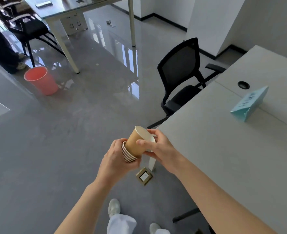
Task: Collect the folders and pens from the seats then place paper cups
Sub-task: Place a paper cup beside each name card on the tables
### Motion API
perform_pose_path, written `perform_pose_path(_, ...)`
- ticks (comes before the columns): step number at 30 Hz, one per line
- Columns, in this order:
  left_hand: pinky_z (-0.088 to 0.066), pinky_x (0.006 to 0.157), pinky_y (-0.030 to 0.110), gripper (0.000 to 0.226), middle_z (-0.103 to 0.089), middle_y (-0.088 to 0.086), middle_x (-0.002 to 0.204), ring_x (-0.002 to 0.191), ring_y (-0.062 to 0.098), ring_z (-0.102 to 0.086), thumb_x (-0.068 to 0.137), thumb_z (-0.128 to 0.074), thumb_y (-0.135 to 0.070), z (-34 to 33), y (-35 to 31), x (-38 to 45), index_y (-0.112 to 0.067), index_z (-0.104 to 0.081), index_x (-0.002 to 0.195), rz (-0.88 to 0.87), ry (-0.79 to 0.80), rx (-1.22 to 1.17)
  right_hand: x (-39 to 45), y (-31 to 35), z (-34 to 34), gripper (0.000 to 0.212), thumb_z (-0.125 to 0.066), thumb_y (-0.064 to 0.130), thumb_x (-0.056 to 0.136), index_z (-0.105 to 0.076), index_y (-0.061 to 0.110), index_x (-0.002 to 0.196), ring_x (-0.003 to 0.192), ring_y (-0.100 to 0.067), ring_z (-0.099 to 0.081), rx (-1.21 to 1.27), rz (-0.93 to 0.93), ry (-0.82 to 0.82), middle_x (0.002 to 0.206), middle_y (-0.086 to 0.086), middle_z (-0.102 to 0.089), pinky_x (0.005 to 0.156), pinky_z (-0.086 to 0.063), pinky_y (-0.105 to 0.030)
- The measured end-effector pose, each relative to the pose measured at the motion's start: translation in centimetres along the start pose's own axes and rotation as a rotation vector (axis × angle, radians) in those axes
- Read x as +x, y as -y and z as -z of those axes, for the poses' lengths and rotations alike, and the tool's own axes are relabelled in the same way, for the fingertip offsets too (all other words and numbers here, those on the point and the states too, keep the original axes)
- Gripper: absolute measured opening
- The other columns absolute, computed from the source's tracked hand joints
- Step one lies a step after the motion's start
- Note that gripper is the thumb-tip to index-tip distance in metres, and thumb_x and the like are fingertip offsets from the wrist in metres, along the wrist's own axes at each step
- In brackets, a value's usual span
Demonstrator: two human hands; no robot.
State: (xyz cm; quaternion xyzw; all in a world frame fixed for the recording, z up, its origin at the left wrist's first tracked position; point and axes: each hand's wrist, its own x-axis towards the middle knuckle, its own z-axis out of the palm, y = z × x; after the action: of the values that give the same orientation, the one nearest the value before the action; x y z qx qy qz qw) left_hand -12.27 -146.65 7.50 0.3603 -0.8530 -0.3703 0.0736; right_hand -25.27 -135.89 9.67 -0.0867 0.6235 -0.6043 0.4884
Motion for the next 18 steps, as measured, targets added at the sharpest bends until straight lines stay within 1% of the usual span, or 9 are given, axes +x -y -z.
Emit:
perform_pose_path(2, -0.05, 0.07, 0.03, 0.062, -0.058, -0.01, 0.105, 0.085, 0.013, -0.061, 0.059, -0.08, -0.043, 1.4, 1.1, 3.6, -0.022, -0.055, 0.111, -0.024, 0.03, 0.006, 2.9, 0.9, -1.4, 0.066, -0.08, 0.024, 0.074, -0.045, 0.019, 0.13, 0.112, -0.02, -0.061, 0.003, 0.015, -0.021, 0.126, -0.007, -0.054, 0.089, -0.058, -0.034)
perform_pose_path(4, -0.054, 0.069, 0.034, 0.062, -0.059, -0.013, 0.101, 0.084, 0.01, -0.062, 0.054, -0.072, -0.052, 3.0, 2.1, 6.8, -0.025, -0.055, 0.107, -0.027, 0.052, -0.026, 5.5, 1.8, -3.0, 0.069, -0.081, 0.028, 0.069, -0.047, 0.02, 0.129, 0.111, -0.02, -0.062, 0.01, 0.024, -0.055, 0.126, -0.007, -0.055, 0.086, -0.058, -0.032)
perform_pose_path(6, -0.055, 0.069, 0.036, 0.061, -0.058, -0.015, 0.098, 0.083, 0.008, -0.062, 0.051, -0.065, -0.058, 4.8, 3.1, 10.4, -0.028, -0.055, 0.103, -0.043, 0.068, -0.045, 8.3, 3.2, -5.0, 0.066, -0.081, 0.025, 0.072, -0.048, 0.019, 0.128, 0.111, -0.02, -0.062, 0.024, 0.041, -0.098, 0.124, -0.007, -0.056, 0.084, -0.059, -0.031)
perform_pose_path(9, -0.056, 0.067, 0.039, 0.056, -0.057, -0.015, 0.097, 0.08, 0.009, -0.063, 0.053, -0.066, -0.057, 7.8, 4.6, 16.0, -0.03, -0.055, 0.101, -0.075, 0.131, -0.019, 12.6, 5.4, -7.9, 0.058, -0.077, 0.019, 0.079, -0.048, 0.017, 0.129, 0.112, -0.02, -0.062, 0.06, 0.042, -0.169, 0.124, -0.007, -0.057, 0.087, -0.058, -0.034)
perform_pose_path(11, -0.057, 0.067, 0.04, 0.055, -0.056, -0.016, 0.099, 0.079, 0.009, -0.064, 0.055, -0.069, -0.057, 8.9, 4.6, 18.6, -0.032, -0.056, 0.102, -0.106, 0.17, -0.002, 14.3, 6.6, -8.8, 0.057, -0.076, 0.017, 0.081, -0.047, 0.018, 0.13, 0.113, -0.02, -0.061, 0.089, 0.059, -0.192, 0.125, -0.007, -0.057, 0.087, -0.058, -0.033)
perform_pose_path(15, -0.057, 0.071, 0.037, 0.058, -0.056, -0.018, 0.103, 0.083, 0.005, -0.063, 0.056, -0.071, -0.059, 9.8, 4.3, 24.1, -0.037, -0.055, 0.107, -0.203, 0.243, 0.034, 17.5, 8.8, -8.8, 0.056, -0.075, 0.015, 0.082, -0.047, 0.017, 0.13, 0.113, -0.021, -0.061, 0.164, 0.088, -0.288, 0.125, -0.008, -0.057, 0.078, -0.057, -0.027)
perform_pose_path(18, -0.055, 0.075, 0.035, 0.063, -0.057, -0.017, 0.104, 0.087, 0.005, -0.062, 0.056, -0.071, -0.06, 9.2, 3.0, 27.6, -0.036, -0.055, 0.113, -0.258, 0.29, 0.046, 19.2, 10.1, -7.6, 0.057, -0.076, 0.014, 0.081, -0.047, 0.017, 0.13, 0.113, -0.021, -0.061, 0.201, 0.109, -0.358, 0.125, -0.007, -0.056, 0.08, -0.057, -0.028)
